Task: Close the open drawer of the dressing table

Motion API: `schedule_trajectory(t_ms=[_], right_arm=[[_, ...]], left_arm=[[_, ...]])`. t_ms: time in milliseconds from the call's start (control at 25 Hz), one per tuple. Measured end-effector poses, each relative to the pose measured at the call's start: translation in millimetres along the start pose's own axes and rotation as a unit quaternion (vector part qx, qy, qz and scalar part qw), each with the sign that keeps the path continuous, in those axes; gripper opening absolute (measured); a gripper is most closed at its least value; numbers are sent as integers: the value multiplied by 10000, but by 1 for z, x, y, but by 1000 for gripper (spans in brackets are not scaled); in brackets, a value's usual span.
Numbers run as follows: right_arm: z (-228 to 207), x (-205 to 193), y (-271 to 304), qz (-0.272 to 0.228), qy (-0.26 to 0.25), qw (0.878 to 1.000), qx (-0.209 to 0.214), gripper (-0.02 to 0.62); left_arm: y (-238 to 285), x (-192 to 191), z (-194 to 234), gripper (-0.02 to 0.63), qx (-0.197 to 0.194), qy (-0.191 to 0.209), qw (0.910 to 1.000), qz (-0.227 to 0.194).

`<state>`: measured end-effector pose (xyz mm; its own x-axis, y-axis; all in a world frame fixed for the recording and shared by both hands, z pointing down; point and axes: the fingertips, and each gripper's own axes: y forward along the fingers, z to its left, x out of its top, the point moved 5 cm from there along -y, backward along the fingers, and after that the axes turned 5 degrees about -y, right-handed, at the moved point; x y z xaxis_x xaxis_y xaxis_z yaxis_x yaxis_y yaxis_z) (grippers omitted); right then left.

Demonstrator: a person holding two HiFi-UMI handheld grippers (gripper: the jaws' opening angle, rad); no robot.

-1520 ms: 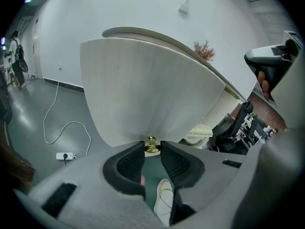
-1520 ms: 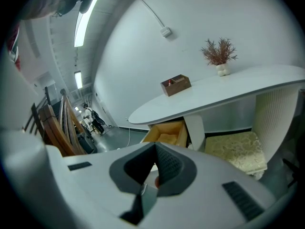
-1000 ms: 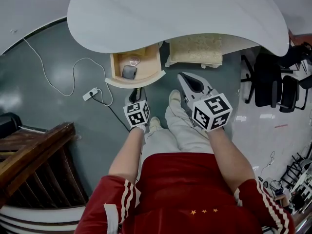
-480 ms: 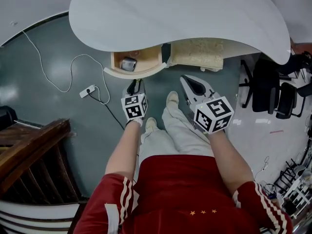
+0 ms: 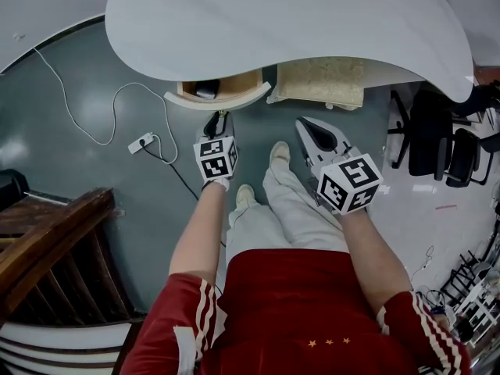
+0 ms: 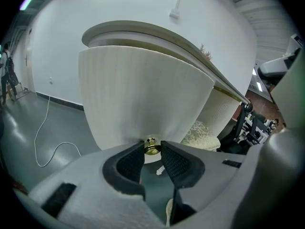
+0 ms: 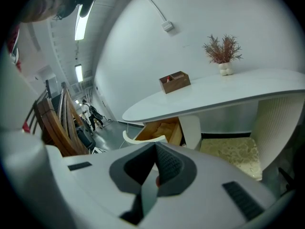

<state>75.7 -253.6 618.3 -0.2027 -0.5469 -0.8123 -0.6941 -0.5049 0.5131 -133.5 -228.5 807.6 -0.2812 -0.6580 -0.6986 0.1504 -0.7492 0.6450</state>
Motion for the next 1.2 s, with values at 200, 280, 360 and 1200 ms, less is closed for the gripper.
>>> schedule_trajectory(t_ms=[200,280,360,1200], right_arm=[[-5,5,11,-84,48,9999,-46,5],[-7,8,16,-104,39,9999,-26,6],[-8,10,21,-120,34,9999,-7,6],[-16,19,53,-109,-43,9998,166,6]], left_arm=[[11,13,2,104,-30,156,9999,61],[15,17,2,105,-45,209,9997,85],[20,22,3,106,-40,243,9997,77],[44,47,7,110,70,296,9994,-158]])
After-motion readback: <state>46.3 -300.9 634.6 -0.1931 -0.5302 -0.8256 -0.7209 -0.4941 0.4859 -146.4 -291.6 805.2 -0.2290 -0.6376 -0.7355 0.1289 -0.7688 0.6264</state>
